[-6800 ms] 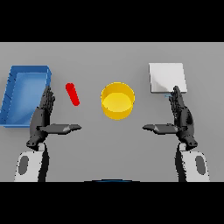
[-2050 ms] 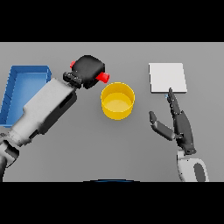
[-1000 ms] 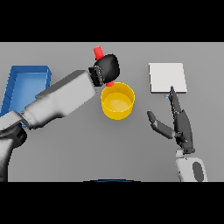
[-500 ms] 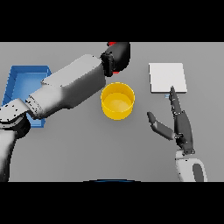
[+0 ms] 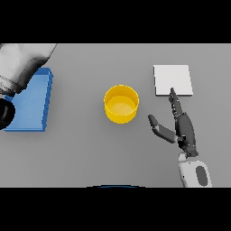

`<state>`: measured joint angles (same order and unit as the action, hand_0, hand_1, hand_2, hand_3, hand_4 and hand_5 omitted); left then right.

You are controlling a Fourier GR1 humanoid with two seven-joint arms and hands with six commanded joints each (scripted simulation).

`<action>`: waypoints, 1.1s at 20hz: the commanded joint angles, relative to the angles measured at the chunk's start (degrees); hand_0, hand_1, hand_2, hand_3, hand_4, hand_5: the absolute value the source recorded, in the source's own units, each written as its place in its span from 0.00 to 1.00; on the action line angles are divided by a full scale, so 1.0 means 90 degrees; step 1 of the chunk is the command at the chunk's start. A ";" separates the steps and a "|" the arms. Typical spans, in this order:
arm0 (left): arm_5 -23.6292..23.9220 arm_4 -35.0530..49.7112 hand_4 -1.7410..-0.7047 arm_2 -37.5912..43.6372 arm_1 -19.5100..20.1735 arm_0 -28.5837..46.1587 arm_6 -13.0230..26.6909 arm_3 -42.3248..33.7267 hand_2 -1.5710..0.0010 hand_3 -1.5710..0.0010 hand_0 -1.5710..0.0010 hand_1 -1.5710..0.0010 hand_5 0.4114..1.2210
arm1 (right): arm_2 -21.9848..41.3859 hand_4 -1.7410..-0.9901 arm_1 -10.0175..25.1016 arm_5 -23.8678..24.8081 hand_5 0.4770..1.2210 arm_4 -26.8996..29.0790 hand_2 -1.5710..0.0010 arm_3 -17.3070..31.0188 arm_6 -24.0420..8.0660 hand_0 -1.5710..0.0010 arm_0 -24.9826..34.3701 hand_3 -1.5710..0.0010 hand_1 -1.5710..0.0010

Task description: Pick up the red beaker and tilt it to pour out 1 green nut into yellow bowl. Pick up the yellow bowl and place it on the metallic measuring scale.

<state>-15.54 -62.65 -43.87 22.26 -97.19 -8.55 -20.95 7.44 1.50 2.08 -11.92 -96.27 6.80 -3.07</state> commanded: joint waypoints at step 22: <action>0.2489 0.5564 0.00 0.4589 0.1250 0.4425 0.1969 0.0249 0.00 0.00 0.00 0.00 1.00 | 0.0035 0.78 0.0233 -0.0135 0.27 -0.0072 1.00 0.0226 0.0195 1.00 0.0113 1.00 1.00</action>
<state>6.73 -12.53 -2.59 33.46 -57.24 8.99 -18.66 7.76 3.60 0.86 -12.57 -94.23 8.49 -2.06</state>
